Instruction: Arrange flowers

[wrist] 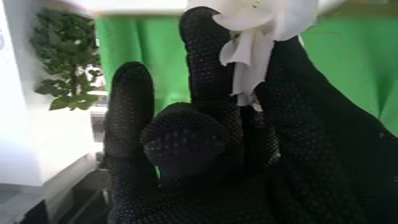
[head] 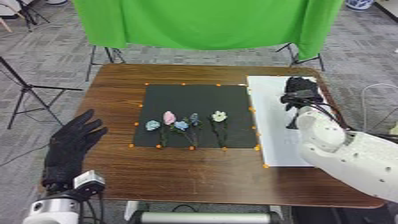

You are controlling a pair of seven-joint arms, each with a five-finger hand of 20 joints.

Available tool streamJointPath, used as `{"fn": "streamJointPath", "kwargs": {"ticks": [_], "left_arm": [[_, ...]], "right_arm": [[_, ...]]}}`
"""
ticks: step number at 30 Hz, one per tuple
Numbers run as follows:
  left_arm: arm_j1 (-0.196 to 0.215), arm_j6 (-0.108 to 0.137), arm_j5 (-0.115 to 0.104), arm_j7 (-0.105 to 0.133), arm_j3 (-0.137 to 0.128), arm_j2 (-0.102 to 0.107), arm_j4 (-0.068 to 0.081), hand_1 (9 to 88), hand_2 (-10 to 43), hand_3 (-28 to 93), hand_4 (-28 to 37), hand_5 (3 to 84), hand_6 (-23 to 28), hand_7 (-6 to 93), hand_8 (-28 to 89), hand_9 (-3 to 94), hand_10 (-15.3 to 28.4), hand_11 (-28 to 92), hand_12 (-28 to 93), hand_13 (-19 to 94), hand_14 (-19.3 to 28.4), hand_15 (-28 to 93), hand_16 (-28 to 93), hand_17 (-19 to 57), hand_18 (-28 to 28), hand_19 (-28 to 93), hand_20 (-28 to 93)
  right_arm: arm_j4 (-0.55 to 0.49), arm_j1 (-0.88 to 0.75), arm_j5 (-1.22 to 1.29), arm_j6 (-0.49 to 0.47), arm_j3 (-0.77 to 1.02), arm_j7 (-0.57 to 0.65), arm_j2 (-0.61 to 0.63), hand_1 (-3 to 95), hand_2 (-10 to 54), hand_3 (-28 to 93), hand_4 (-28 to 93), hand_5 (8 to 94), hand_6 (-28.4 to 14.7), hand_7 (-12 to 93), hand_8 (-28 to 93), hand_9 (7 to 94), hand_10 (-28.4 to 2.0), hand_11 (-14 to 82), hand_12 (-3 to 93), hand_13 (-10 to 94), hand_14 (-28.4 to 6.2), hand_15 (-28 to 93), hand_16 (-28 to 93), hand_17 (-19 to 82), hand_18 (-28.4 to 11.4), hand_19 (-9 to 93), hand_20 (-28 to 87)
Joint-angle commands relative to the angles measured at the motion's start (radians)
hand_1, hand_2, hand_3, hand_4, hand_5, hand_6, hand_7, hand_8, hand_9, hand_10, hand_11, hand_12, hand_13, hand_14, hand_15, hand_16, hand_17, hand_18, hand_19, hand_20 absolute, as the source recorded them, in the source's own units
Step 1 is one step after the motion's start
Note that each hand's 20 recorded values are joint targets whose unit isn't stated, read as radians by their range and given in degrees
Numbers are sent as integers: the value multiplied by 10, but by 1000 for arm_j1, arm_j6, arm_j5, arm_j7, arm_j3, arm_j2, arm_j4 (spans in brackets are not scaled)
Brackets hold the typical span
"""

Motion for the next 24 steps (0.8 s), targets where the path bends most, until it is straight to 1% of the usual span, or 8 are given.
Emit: {"fn": "streamJointPath", "kwargs": {"ticks": [1, 6, 10, 13, 14, 16, 18, 24], "left_arm": [[28, 16, -9, 17, -7, 4, -13, 256, 60, 831, -204, 397, 105, 155, -105, 365, 194, 279, 86, 275, 262, 520, -107, -93, 234, 588, -23], [35, 14, -5, 14, -16, 0, -14, 257, 58, 831, -203, 396, 105, 156, -105, 361, 194, 278, 86, 272, 263, 521, -108, -93, 234, 588, -25], [42, 17, -10, 20, -21, 0, -14, 258, 56, 830, -203, 394, 104, 155, -104, 357, 193, 275, 85, 268, 263, 521, -109, -94, 234, 588, -26], [32, 6, -2, 7, -26, 1, -14, 258, 55, 830, -202, 392, 104, 155, -103, 354, 193, 275, 86, 265, 263, 521, -110, -94, 233, 587, -27], [24, 0, 1, 0, -27, -4, -12, 258, 54, 831, -201, 392, 104, 155, -103, 354, 193, 275, 86, 265, 263, 522, -110, -94, 233, 587, -27], [16, -5, 1, -4, -26, -4, -10, 258, 54, 830, -201, 392, 104, 154, -102, 352, 191, 275, 86, 263, 263, 522, -111, -94, 232, 587, -27], [15, -9, 6, -12, -27, -3, -10, 259, 54, 828, -200, 391, 104, 155, -101, 351, 191, 276, 86, 261, 263, 522, -112, -95, 232, 587, -28], [10, -14, 8, -17, -24, -6, -7, 260, 53, 827, -198, 390, 104, 154, -100, 349, 190, 276, 85, 259, 261, 521, -113, -95, 231, 585, -28]], "right_arm": [[-123, -101, -81, -75, 149, -102, -29, 534, -95, 816, -283, 845, 31, 225, -5, 937, -63, 141, 299, 831, -24, 761, 164, 332, -183, 930, 17], [-207, -264, -120, -143, 289, -165, -79, 536, -95, 815, -283, 845, 29, 224, -3, 937, -63, 139, 303, 829, -26, 759, 164, 329, -183, 929, 15], [-227, -240, -181, -126, 196, -185, -99, 534, -95, 819, -283, 843, 29, 224, 0, 937, -63, 138, 304, 828, -26, 758, 164, 328, -184, 929, 13], [-242, -217, -157, -116, 136, -160, -106, 535, -95, 818, -283, 842, 29, 225, 2, 937, -63, 137, 306, 827, -27, 757, 165, 326, -183, 929, 11], [-246, -205, -150, -111, 112, -149, -107, 535, -95, 819, -283, 842, 29, 224, 2, 937, -63, 137, 306, 827, -27, 757, 165, 326, -183, 929, 11], [-250, -153, -159, -74, 25, -121, -95, 535, -95, 820, -283, 842, 28, 224, 2, 937, -63, 136, 307, 827, -27, 756, 165, 326, -183, 929, 10], [-253, -166, -163, -70, 22, -131, -92, 534, -95, 820, -283, 842, 28, 225, 3, 937, -63, 136, 308, 827, -28, 756, 165, 325, -184, 930, 10], [-263, -75, -140, -14, -112, -65, -71, 534, -95, 821, -283, 841, 28, 224, 5, 937, -63, 136, 308, 826, -28, 755, 165, 324, -184, 930, 9]]}}
